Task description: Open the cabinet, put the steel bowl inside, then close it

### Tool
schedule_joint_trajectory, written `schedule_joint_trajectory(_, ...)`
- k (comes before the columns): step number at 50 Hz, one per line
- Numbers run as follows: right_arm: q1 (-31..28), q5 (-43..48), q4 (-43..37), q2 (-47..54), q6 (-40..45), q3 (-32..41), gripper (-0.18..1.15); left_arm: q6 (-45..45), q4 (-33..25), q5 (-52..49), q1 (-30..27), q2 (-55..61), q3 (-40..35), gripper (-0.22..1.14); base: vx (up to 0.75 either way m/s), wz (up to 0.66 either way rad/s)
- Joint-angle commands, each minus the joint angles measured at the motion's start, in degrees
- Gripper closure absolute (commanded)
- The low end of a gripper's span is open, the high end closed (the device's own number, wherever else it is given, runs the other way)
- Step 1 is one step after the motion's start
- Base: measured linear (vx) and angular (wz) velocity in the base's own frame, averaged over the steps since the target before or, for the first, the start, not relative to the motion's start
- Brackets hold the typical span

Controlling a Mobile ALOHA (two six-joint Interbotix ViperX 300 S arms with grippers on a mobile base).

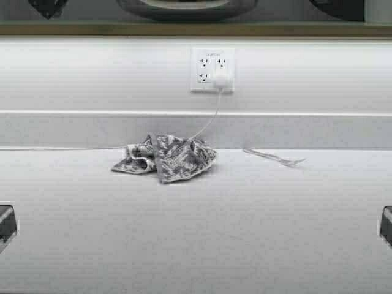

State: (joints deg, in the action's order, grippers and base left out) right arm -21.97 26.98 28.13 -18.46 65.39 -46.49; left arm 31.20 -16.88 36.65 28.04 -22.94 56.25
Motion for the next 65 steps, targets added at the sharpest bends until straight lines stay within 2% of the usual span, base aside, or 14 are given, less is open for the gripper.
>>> schedule_joint_trajectory(1,-4.2,-11.3,-3.3,-6.3,-11.9,-1.1,0.9,-13.3,-0.2,-9.5,1.2,-6.7,1.8,0.87,-0.07,-0.04)
schedule_joint_trajectory(8,-6.1,-19.8,-6.1,-9.9,-22.1,-3.1,0.9,-25.5,-4.3,-17.8,1.2,-12.8,4.7,0.87,-0.12,-0.05)
schedule_joint_trajectory(17,-6.1,-20.4,-6.6,-10.5,-24.0,-5.7,0.9,-32.4,-6.8,-19.5,0.6,-15.8,7.4,0.87,-0.2,-0.08)
schedule_joint_trajectory(31,-6.1,-21.4,-6.0,-7.5,-25.2,-4.5,0.9,-34.5,-6.5,-23.0,-3.5,-12.8,7.0,0.87,-0.24,-0.12)
schedule_joint_trajectory(50,-4.2,-22.9,-5.2,-7.0,-30.3,-2.2,0.9,-35.5,-6.2,-23.7,-4.0,-10.4,4.2,0.87,-0.25,0.02)
schedule_joint_trajectory(65,-4.2,-26.5,-5.2,-9.4,-30.7,-2.4,0.9,-35.8,-6.1,-23.6,-5.0,-9.6,2.7,0.87,-0.24,0.08)
